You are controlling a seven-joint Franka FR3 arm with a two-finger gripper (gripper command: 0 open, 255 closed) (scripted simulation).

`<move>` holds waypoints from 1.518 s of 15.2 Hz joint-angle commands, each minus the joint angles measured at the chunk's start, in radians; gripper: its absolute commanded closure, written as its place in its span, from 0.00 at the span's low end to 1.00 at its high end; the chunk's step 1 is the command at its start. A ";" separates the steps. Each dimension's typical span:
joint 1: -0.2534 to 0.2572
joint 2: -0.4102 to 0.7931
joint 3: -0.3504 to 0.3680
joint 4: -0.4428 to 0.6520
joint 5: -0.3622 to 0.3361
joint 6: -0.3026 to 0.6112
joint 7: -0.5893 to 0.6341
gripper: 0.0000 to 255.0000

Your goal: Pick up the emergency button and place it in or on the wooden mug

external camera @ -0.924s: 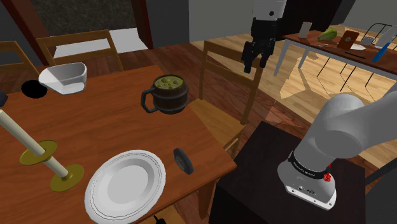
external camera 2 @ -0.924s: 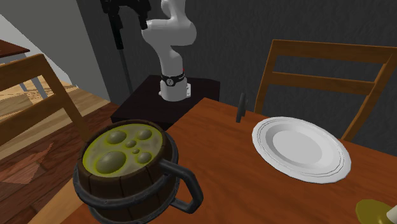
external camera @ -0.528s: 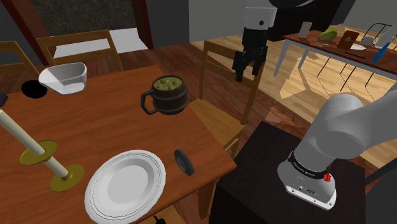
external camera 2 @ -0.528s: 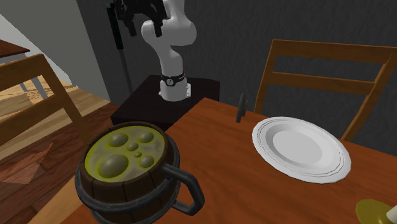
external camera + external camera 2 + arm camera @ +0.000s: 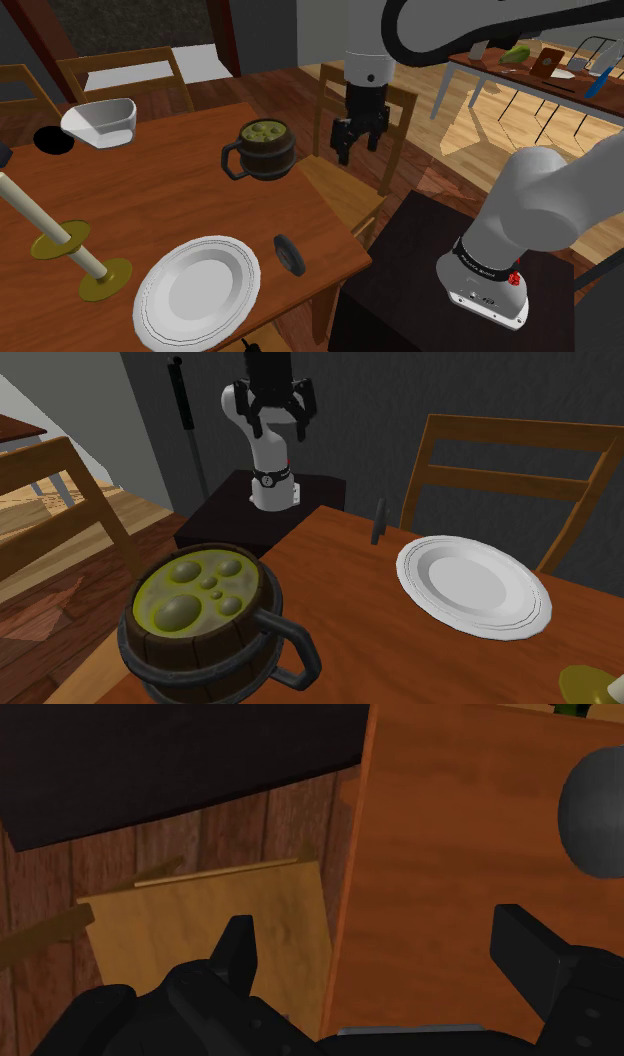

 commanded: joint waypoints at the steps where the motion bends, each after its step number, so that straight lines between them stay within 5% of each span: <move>1: 0.013 0.045 0.037 0.009 0.018 0.041 0.035 0.00; 10: 0.064 0.278 0.220 0.082 0.054 0.222 0.222 0.00; 17: 0.086 0.519 0.348 0.205 -0.021 0.342 0.403 0.00; 23: 0.090 0.561 0.358 0.171 -0.038 0.416 0.420 0.00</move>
